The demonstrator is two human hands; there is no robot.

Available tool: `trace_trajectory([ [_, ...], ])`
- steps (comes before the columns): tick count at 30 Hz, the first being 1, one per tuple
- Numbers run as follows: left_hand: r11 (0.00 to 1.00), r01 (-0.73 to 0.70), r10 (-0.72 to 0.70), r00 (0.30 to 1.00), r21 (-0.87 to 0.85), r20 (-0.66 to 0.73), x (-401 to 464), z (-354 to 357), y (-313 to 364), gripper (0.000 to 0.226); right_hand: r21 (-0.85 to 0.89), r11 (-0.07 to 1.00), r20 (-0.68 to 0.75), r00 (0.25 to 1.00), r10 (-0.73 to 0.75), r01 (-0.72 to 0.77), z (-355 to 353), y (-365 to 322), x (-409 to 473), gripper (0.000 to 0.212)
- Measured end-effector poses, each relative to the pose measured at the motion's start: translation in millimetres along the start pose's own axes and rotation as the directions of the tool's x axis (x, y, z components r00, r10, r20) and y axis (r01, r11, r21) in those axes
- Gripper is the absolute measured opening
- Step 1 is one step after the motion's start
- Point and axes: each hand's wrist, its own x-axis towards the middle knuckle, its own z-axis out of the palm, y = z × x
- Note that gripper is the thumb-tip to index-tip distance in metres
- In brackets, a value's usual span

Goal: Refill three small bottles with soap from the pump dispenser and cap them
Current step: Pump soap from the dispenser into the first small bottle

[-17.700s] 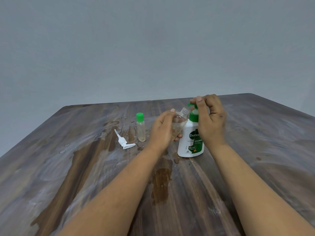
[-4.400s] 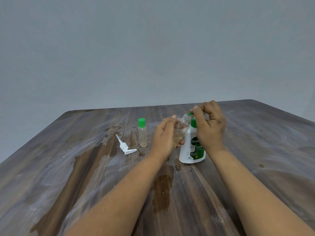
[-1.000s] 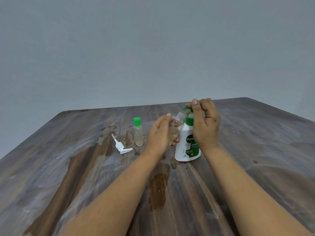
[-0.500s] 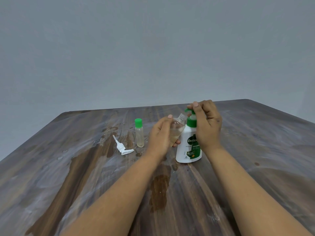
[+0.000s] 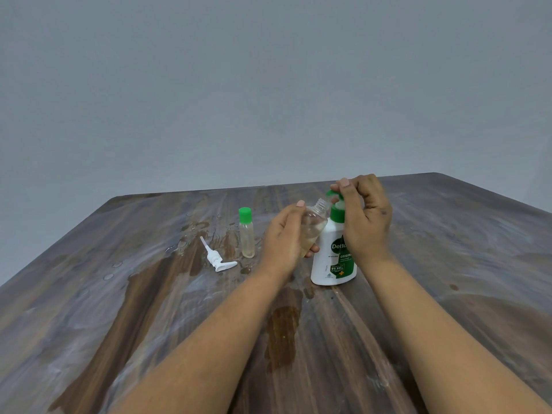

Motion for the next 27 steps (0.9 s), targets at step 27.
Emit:
trace_trajectory([
  [27, 1.0, -0.013, 0.013, 1.0, -0.001, 0.005, 1.1, -0.1, -2.2, 0.031, -0.011, 0.999, 0.041, 0.998, 0.046, -0.046, -2.3, 1.1, 1.6, 0.023],
])
